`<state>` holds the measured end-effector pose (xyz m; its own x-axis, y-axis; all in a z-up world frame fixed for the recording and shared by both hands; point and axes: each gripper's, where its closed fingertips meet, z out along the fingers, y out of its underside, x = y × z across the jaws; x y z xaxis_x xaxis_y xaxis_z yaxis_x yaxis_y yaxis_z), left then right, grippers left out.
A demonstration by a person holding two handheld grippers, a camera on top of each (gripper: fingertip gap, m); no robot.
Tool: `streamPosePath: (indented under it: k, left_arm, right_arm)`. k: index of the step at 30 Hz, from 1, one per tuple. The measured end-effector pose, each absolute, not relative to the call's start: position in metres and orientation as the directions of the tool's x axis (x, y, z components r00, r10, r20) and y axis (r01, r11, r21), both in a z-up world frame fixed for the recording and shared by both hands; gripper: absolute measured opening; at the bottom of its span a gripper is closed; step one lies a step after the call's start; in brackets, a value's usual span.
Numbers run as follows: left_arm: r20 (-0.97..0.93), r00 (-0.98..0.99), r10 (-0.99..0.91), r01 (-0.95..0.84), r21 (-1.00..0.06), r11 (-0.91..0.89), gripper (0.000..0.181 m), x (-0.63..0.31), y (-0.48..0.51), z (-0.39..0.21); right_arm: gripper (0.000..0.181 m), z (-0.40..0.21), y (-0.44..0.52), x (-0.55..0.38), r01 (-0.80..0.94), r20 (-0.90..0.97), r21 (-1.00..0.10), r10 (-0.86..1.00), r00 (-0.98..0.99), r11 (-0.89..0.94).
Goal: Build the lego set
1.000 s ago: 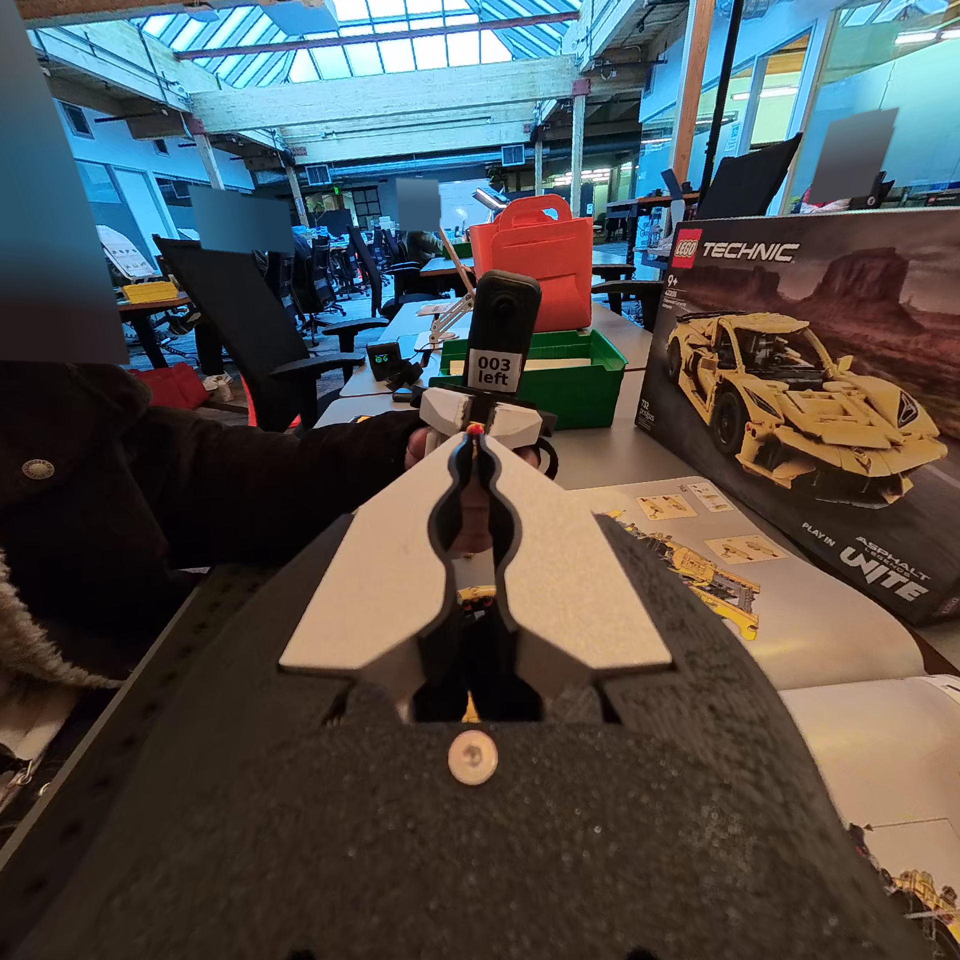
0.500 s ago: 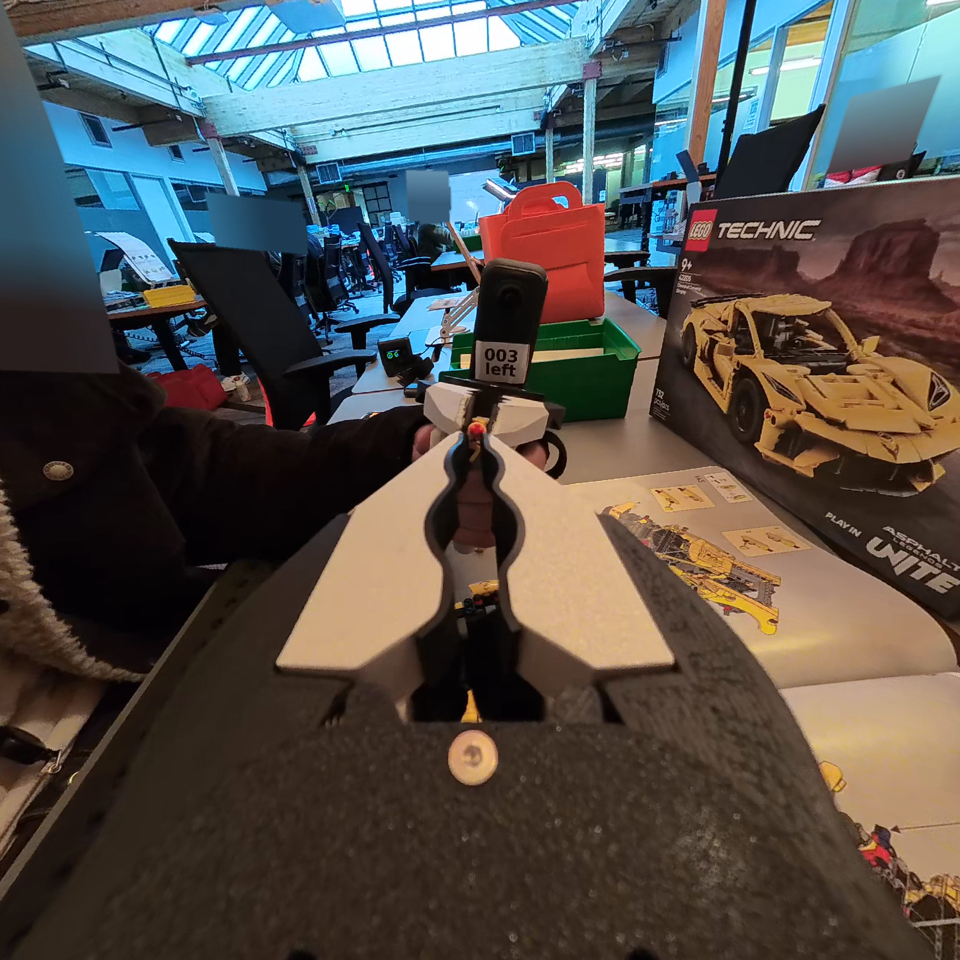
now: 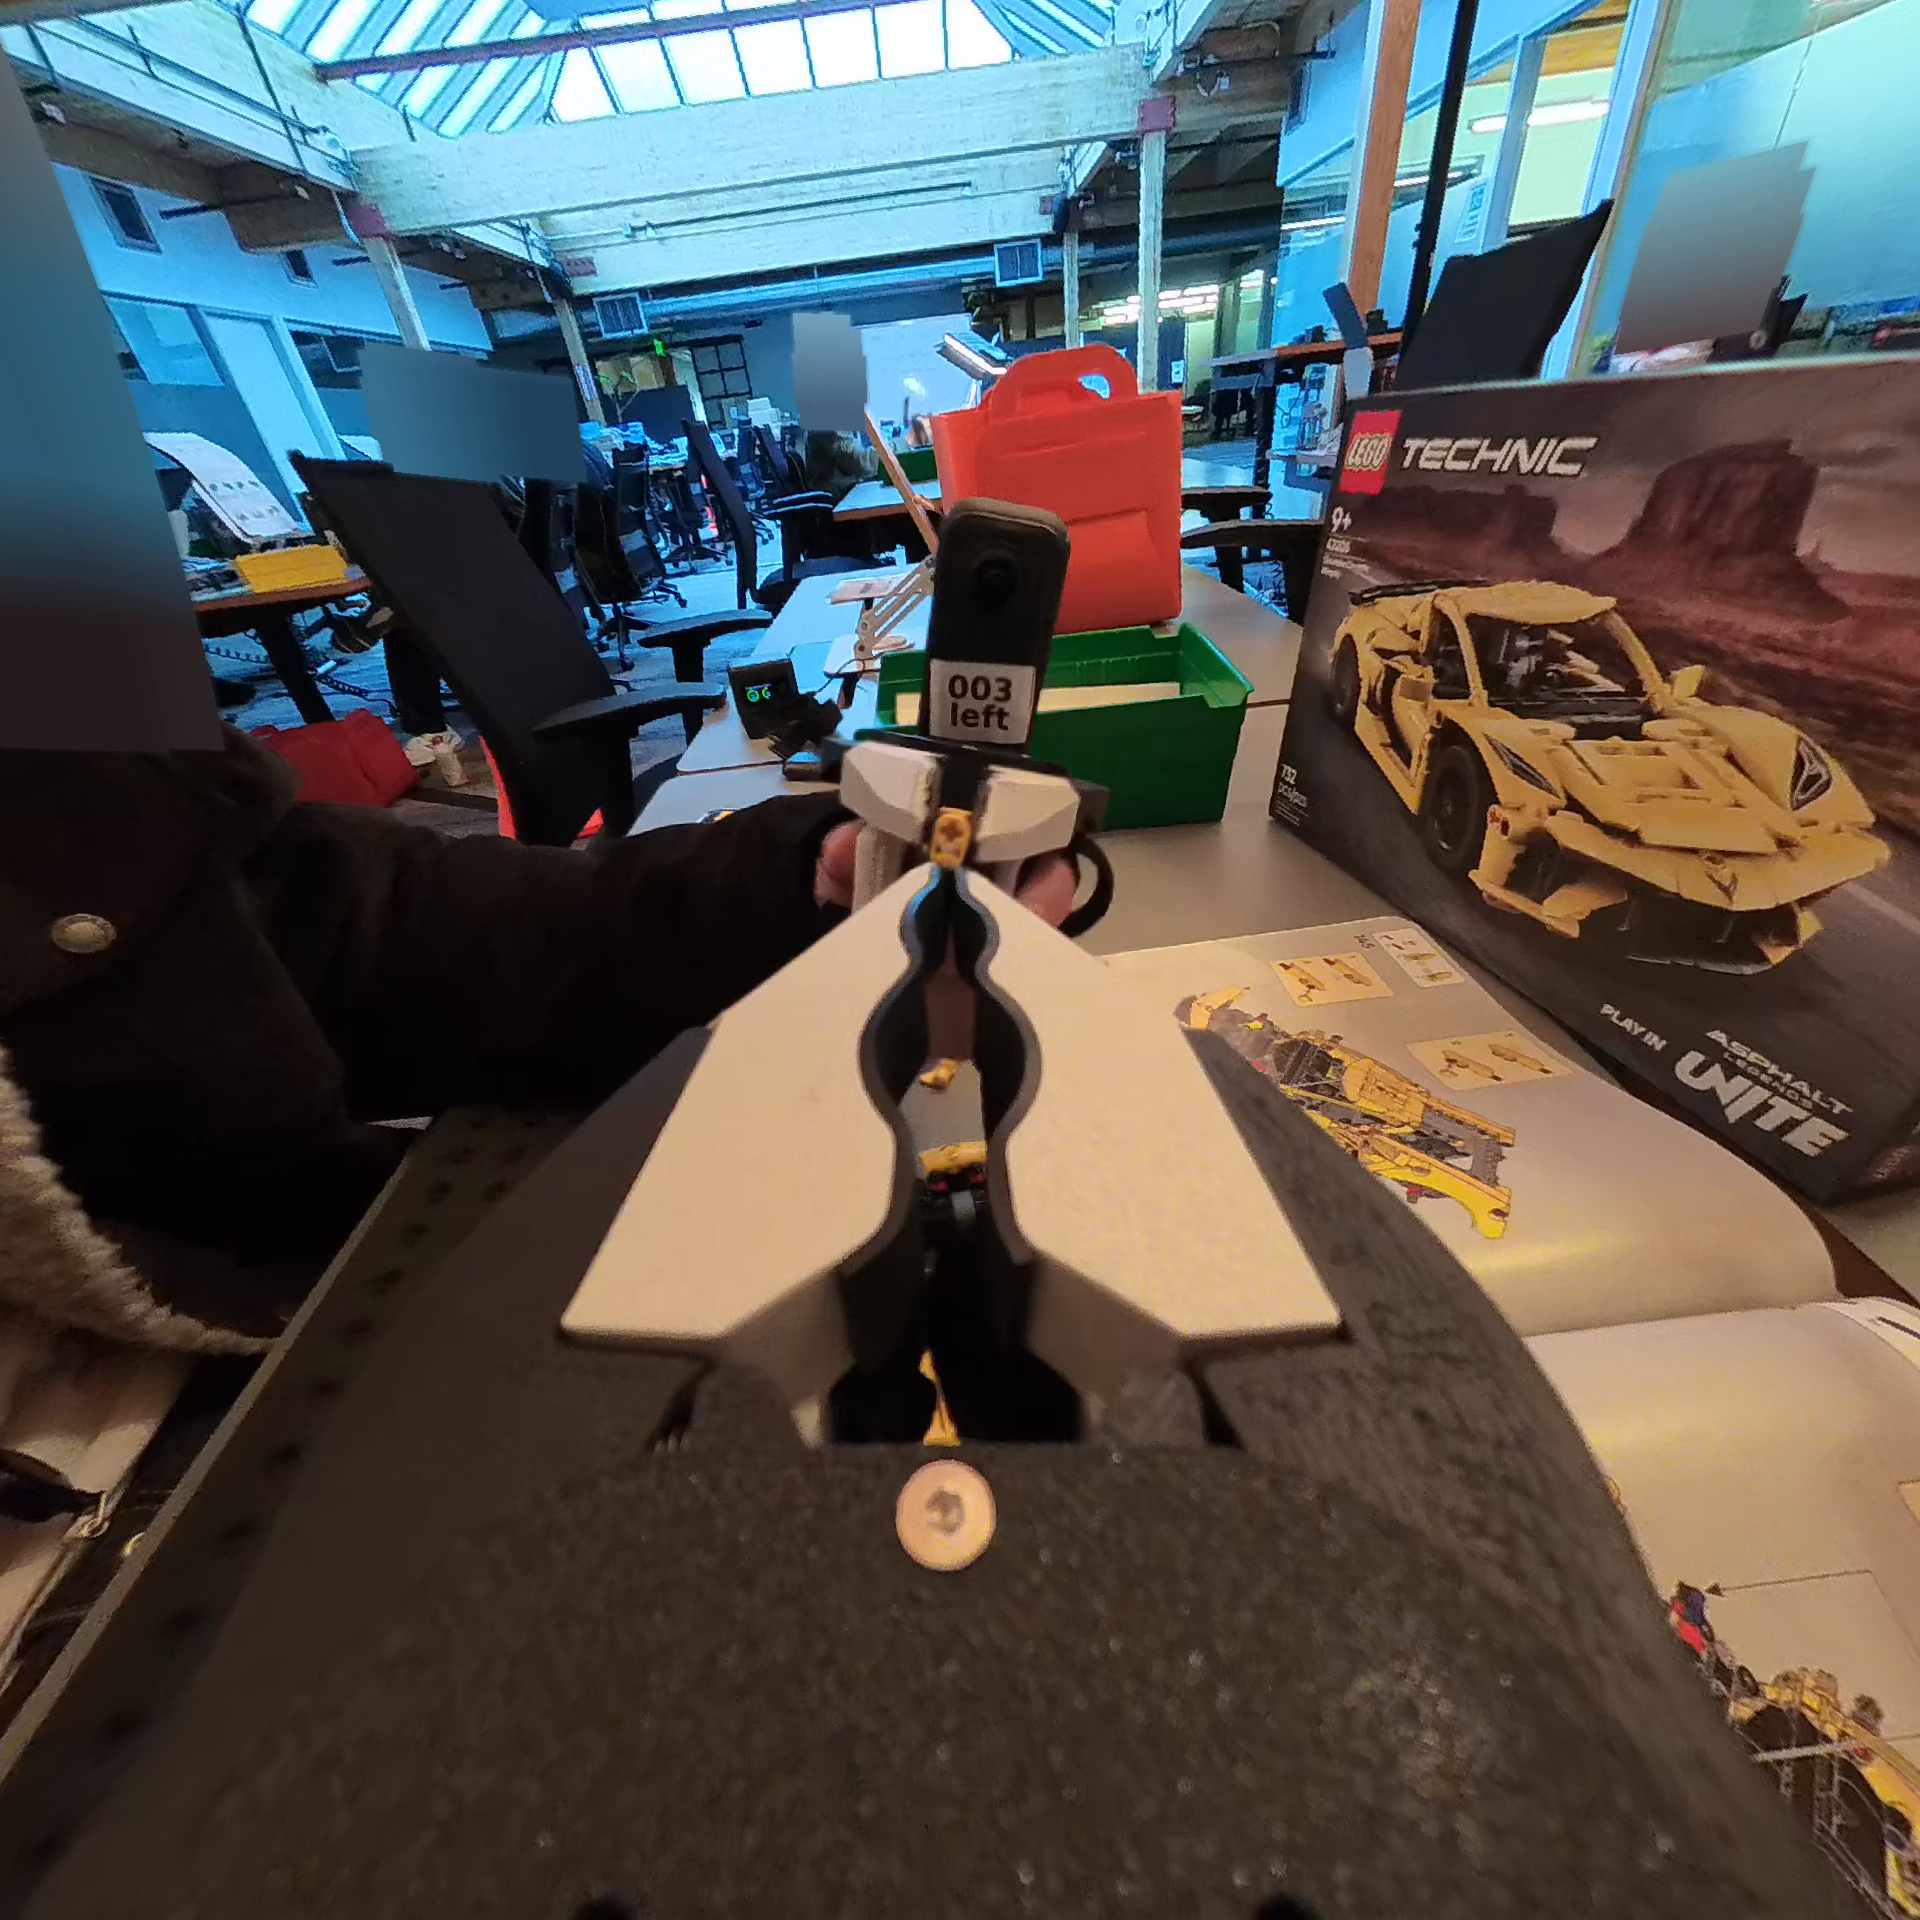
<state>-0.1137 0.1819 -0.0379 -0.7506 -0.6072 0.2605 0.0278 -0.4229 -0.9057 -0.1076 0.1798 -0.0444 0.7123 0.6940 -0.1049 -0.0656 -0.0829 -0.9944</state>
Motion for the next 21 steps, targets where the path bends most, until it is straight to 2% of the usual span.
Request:
streamPosePath:
  k: [6, 10, 14, 16, 18, 21]
  left_arm:
    - [0.269, -0.672, -0.690, 0.022, -0.924, -0.381, 0.007, -0.119, 0.212, -0.037]
    - [0.264, -0.504, -0.822, -0.243, -0.957, -0.158, 0.007, -0.128, 0.206, -0.088]
    - [0.136, -0.386, -0.912, -0.545, -0.832, 0.106, 0.007, -0.179, 0.178, -0.179]
    - [0.065, -0.370, -0.927, -0.590, -0.787, 0.181, 0.007, -0.201, 0.166, -0.205]
    - [0.067, -0.350, -0.934, -0.609, -0.775, 0.172, 0.007, -0.212, 0.156, -0.216]
    - [0.065, -0.359, -0.931, -0.612, -0.769, 0.183, 0.007, -0.219, 0.146, -0.224]
  right_arm:
    - [0.002, -0.062, 0.175, -0.099, 0.067, -0.046, -0.986, 0.643, 0.764, -0.150]
    - [0.011, -0.093, 0.179, -0.103, 0.159, -0.056, -0.949, 0.644, 0.763, -0.272]
    - [0.024, -0.137, 0.174, -0.112, 0.306, -0.040, -0.862, 0.655, 0.755, -0.405]
    - [0.024, -0.155, 0.167, -0.125, 0.389, -0.032, -0.810, 0.696, 0.718, -0.439]
    - [0.018, -0.168, 0.155, -0.141, 0.482, -0.015, -0.751, 0.742, 0.671, -0.451]
    - [0.018, -0.180, 0.133, -0.164, 0.544, -0.002, -0.710, 0.775, 0.632, -0.446]
